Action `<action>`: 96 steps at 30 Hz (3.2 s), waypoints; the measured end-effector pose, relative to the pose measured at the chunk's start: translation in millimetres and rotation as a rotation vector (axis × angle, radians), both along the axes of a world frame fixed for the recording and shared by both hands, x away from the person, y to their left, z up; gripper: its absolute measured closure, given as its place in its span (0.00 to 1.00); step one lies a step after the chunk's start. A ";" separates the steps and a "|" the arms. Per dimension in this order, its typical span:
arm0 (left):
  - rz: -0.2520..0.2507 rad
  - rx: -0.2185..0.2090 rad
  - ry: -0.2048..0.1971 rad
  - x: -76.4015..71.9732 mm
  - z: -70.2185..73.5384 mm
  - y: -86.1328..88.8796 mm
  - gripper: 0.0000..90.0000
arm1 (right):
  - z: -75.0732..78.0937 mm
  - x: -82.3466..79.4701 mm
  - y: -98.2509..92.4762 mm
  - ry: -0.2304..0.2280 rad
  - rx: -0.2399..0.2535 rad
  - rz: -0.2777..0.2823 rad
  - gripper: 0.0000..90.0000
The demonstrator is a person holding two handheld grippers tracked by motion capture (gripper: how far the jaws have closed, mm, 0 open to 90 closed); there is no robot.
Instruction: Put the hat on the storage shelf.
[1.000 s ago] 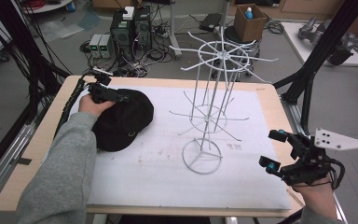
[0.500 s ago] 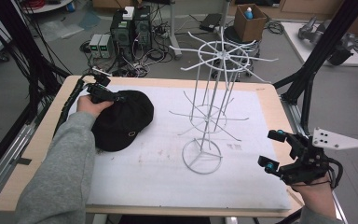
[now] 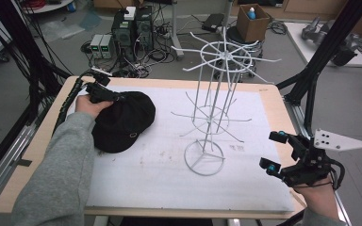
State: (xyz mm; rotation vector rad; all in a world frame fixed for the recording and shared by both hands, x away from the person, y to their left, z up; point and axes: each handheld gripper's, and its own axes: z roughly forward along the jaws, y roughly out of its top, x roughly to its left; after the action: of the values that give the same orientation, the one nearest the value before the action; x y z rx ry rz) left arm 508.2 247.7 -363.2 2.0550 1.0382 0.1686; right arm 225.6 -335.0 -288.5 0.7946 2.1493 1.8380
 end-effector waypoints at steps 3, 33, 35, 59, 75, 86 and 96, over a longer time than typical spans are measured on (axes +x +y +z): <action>-0.011 -0.032 -0.011 -3.6 6.7 3.0 0.77 | 0.1 0.3 0.6 0.000 0.000 0.000 0.01; -0.157 -0.150 -0.182 -64.2 92.2 28.5 0.78 | -4.8 6.0 8.4 -0.013 -0.005 0.037 0.01; -0.173 -0.152 -0.191 -69.6 98.4 28.6 0.78 | -5.0 5.8 8.6 -0.002 -0.005 0.036 0.01; -0.278 -0.191 -0.338 -141.4 183.8 26.5 0.78 | -5.8 8.0 11.6 -0.001 -0.017 0.034 0.01; -0.308 -0.196 -0.385 -169.9 232.6 25.8 0.78 | -5.7 8.7 11.6 -0.002 -0.015 0.040 0.01; -0.333 -0.214 -0.419 -181.2 268.7 23.1 0.78 | -6.1 9.3 11.2 -0.001 -0.013 0.036 0.01; -0.332 -0.206 -0.440 -185.2 295.5 19.0 0.77 | -6.4 11.2 9.9 -0.002 -0.011 0.038 0.01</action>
State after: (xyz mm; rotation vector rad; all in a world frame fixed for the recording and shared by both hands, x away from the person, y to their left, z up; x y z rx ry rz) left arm 322.9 266.8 -67.7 1.8561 0.4212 0.3115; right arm 236.7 -325.1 -295.0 0.7550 2.1857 1.8428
